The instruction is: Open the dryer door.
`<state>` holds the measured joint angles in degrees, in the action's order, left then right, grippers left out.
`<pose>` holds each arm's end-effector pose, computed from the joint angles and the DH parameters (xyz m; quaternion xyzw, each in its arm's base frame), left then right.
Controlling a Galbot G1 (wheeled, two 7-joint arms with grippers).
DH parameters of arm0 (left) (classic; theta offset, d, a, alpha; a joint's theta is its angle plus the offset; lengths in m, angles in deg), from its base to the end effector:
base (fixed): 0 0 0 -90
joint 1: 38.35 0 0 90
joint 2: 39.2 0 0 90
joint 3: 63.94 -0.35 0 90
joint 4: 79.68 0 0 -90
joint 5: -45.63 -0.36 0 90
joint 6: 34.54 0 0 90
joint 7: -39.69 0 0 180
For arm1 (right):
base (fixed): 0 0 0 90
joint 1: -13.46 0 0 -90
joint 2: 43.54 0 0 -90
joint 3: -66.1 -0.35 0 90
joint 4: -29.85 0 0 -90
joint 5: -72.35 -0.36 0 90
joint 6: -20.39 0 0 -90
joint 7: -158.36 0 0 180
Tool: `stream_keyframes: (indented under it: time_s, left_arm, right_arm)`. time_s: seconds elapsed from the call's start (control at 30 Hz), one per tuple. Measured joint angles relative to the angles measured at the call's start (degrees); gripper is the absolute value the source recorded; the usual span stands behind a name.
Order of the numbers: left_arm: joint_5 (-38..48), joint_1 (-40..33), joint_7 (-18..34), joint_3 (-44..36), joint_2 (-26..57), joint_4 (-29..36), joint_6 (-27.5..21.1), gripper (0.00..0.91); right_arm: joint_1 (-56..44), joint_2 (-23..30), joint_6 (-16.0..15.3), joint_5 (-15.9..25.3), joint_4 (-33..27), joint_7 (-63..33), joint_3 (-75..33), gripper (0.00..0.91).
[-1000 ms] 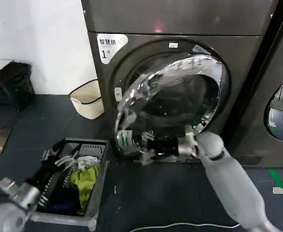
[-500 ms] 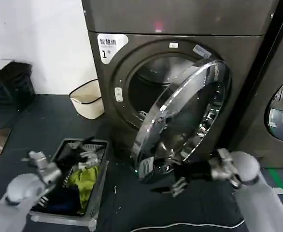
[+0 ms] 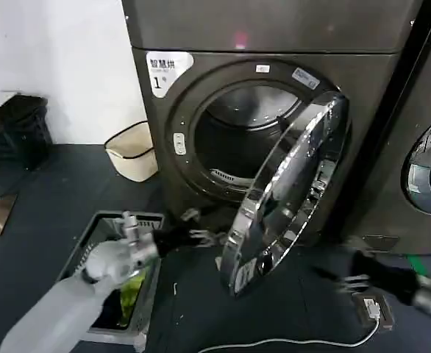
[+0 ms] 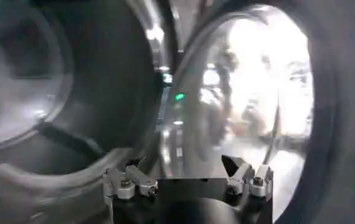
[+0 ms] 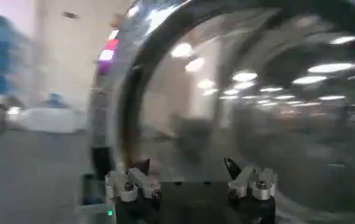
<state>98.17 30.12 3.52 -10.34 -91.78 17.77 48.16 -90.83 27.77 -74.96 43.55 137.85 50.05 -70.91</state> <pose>0.4029 0.0161 -0.2384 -0.5729 -0.8141 0.0892 0.0332 0.1902 -0.3137 -0.1990 -0.3069 0.9427 -0.0815 0.1026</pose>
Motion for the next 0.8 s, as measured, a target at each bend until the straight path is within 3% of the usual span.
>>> stream_keyframes:
  time_s: [0.2,0.53,0.8]
  left_arm:
    - [0.66,-5.56,-0.68,-7.7,-1.61,-0.38,0.47,0.907]
    - [2.18,-15.68,0.93,-21.02,-5.8,-2.05,1.35,0.907]
    - [0.91,-19.32,2.89,-26.4,-12.29,-5.7,1.72,0.907]
  right_arm:
    - [-3.7,2.47,0.15,-0.96,2.02,-18.06,-9.98,0.907]
    - [-4.14,-0.31,-7.22,0.88,-0.2,-53.77,-22.4,0.907]
    - [-6.31,-3.01,-8.84,1.29,-1.48,-61.08,-32.28,0.907]
